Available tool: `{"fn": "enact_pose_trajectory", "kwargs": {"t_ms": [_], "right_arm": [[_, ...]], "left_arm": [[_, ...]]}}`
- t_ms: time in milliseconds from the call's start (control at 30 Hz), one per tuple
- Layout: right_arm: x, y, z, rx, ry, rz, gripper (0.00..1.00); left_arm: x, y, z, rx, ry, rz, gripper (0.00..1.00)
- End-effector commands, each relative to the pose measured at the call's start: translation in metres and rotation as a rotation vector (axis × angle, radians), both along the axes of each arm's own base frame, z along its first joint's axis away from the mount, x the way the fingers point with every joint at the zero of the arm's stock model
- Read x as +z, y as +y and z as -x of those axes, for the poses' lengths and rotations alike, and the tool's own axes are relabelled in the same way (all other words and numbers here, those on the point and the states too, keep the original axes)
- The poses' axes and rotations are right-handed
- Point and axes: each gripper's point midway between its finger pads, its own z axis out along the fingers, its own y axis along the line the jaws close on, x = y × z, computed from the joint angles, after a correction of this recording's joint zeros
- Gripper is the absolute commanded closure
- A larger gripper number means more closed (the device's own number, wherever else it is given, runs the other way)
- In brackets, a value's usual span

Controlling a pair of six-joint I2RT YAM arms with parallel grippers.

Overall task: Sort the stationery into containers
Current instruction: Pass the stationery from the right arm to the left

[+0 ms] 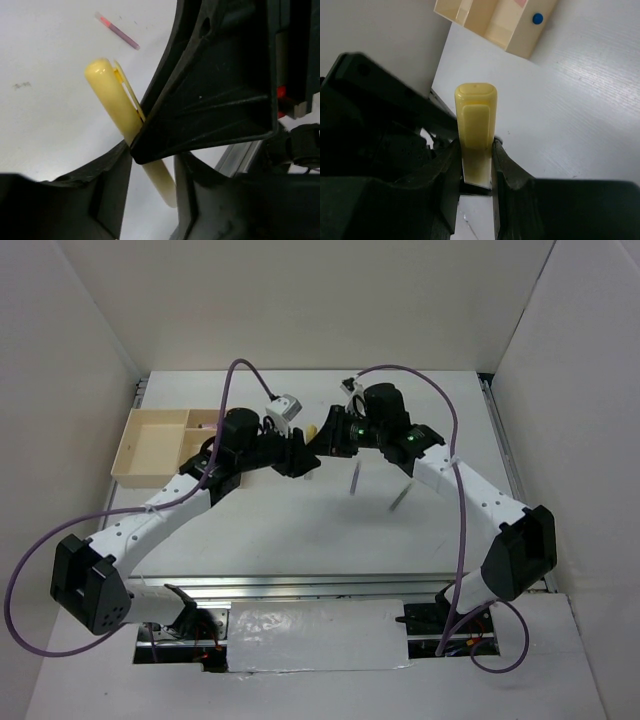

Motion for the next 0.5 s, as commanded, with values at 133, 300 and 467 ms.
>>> {"fn": "enact_pose_trajectory", "kwargs": {"t_ms": [133, 300, 467], "right_arm": [[0.036, 0.004, 0.004, 0.019, -0.098, -0.036, 0.85], [0.045, -0.007, 0.001, 0.029, -0.118, -0.055, 0.26], [0.067, -0.056, -0.021, -0.017, -0.178, -0.07, 0.2]], "left_arm": [[0.019, 0.012, -0.02, 0.041, -0.02, 0.03, 0.81], [0.011, 0.043, -0.021, 0.075, -0.019, -0.012, 1.0], [0.011, 0.103, -0.031, -0.016, -0.186, -0.204, 1.0]]}}
